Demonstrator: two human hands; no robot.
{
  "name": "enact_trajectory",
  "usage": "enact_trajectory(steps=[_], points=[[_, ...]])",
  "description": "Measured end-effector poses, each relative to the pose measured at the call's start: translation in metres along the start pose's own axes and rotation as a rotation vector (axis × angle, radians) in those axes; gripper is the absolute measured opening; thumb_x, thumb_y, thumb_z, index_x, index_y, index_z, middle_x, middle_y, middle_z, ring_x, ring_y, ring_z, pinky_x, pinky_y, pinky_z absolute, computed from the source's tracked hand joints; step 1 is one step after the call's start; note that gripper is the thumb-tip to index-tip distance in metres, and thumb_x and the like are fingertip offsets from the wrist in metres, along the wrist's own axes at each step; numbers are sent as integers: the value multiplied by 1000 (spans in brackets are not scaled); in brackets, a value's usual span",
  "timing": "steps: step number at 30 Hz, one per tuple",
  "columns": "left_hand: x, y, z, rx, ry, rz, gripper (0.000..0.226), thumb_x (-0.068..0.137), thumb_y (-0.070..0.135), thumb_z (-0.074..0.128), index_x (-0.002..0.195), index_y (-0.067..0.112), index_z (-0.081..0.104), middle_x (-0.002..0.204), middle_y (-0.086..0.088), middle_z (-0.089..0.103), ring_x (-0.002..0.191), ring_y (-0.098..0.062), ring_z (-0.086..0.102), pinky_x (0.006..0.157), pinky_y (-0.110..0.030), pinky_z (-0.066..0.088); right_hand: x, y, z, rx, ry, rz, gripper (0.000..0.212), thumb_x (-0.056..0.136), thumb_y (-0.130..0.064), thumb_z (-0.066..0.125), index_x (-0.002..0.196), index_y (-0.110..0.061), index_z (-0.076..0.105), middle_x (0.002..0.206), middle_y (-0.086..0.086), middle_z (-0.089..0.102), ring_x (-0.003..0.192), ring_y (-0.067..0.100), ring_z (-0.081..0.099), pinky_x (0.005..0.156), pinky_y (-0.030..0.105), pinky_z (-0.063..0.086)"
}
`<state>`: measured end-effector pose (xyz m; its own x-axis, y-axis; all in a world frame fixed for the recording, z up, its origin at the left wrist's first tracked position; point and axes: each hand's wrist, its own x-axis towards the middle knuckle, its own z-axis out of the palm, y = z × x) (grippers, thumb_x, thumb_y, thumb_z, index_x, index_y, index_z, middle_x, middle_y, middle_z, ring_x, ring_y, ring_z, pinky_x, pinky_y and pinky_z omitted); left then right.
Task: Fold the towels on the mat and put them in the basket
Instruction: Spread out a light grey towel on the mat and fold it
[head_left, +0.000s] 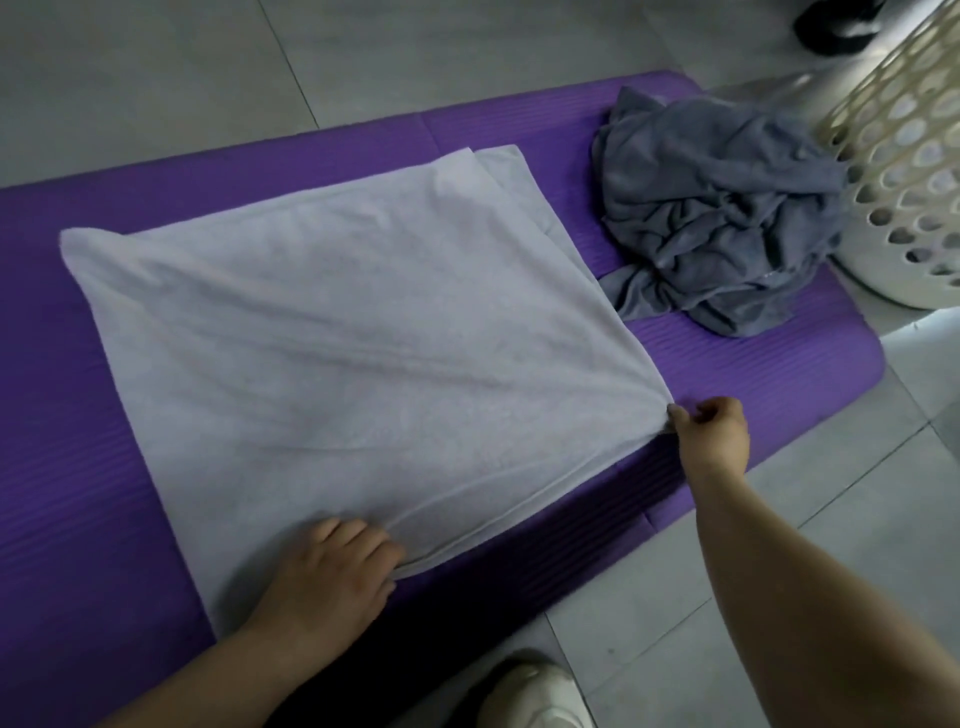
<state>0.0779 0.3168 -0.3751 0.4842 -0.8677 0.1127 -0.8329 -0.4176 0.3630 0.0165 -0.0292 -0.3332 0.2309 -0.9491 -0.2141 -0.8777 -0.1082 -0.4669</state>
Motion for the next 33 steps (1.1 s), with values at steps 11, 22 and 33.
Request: enact_trajectory(steps=[11, 22, 33], points=[[3, -4, -9, -63, 29, -65, 14, 65, 24, 38, 68, 24, 51, 61, 7, 58, 70, -8, 37, 68, -24, 32, -22, 35, 7, -620, -122, -951, 44, 69, -21, 39, 91, 5, 67, 89, 21, 68, 77, 37, 67, 66, 48, 54], [32, -42, -69, 159, -48, -56, 70, 27, -7, 85, 77, 16, 43, 49, 2, 56, 31, -11, 48, 24, -18, 26, -8, -10, -1, -756, -129, -1120, 28, 70, -20, 40, 64, -4, 62, 60, 9, 61, 49, 28, 59, 47, 28, 48], [33, -108, -266, 209, 86, -814, 17, 88, 8, 44, 103, 12, 52, 119, -17, 54, 102, -35, 55, 71, -34, 36, -71, -191, -74, -586, 18, -1406, 33, 52, 0, 65, 84, 4, 67, 67, 20, 67, 49, 33, 64, 39, 33, 50]])
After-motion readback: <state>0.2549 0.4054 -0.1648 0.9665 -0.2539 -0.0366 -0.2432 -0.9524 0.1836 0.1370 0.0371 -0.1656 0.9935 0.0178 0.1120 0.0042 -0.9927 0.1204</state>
